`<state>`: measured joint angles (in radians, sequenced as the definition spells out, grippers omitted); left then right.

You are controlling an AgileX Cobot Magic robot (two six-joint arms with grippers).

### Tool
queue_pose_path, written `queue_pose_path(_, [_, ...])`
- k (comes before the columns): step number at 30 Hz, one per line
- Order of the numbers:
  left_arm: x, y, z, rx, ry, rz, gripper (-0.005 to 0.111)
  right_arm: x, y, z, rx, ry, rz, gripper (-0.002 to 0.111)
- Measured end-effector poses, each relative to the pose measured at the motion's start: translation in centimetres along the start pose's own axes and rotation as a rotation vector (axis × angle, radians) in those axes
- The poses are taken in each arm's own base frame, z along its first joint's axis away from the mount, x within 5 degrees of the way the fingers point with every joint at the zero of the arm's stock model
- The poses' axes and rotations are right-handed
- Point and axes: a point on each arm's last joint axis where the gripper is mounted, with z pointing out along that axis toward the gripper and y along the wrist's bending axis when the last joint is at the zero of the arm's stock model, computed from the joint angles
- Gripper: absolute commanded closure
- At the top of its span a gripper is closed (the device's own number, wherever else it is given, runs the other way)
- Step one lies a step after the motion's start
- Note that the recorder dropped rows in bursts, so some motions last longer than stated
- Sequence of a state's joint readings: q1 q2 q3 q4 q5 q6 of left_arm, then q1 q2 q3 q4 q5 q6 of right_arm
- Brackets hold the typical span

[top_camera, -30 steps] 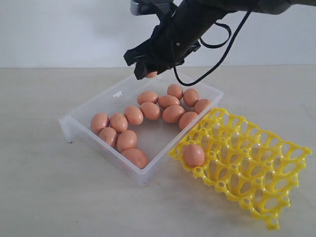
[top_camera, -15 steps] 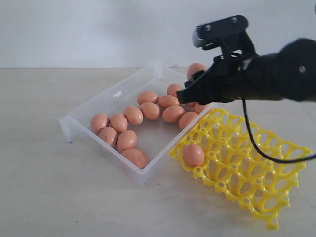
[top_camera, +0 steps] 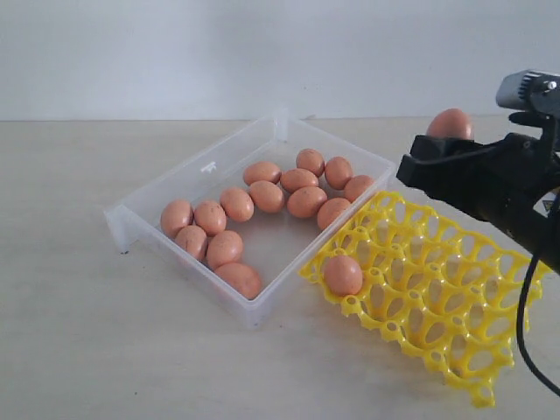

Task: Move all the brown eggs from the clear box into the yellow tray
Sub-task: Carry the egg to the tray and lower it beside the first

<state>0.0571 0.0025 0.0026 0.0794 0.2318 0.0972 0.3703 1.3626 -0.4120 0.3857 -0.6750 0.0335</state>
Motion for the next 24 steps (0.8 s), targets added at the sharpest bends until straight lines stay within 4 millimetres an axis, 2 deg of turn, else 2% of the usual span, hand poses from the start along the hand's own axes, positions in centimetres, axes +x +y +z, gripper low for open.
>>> queue_pose_path(5, [0.0,0.0,0.0,0.000,0.000,0.000,0.103,0.4,0.3,0.9,-0.089,-0.026,0.194,0.108])
queue_pose_path(10, [0.0,0.0,0.0,0.000,0.000,0.000,0.103,1.5,-0.2,3.2,-0.336,0.052,0.296,0.108])
queue_pose_path(15, [0.0,0.0,0.0,0.000,0.000,0.000,0.103,1.5,-4.0,6.3,-0.495,0.099,0.444,0.108])
queue_pose_path(18, [0.0,0.0,0.0,0.000,0.000,0.000,0.103,1.7,-5.4,7.6,-0.595,0.211,0.384,0.108])
queue_pose_path(22, [0.0,0.0,0.0,0.000,0.000,0.000,0.103,2.8,-5.2,7.7,-0.768,0.402,0.210,0.108])
queue_pose_path(24, [0.0,0.0,0.0,0.000,0.000,0.000,0.103,3.0,-5.0,7.5,-0.805,0.440,0.168,0.108])
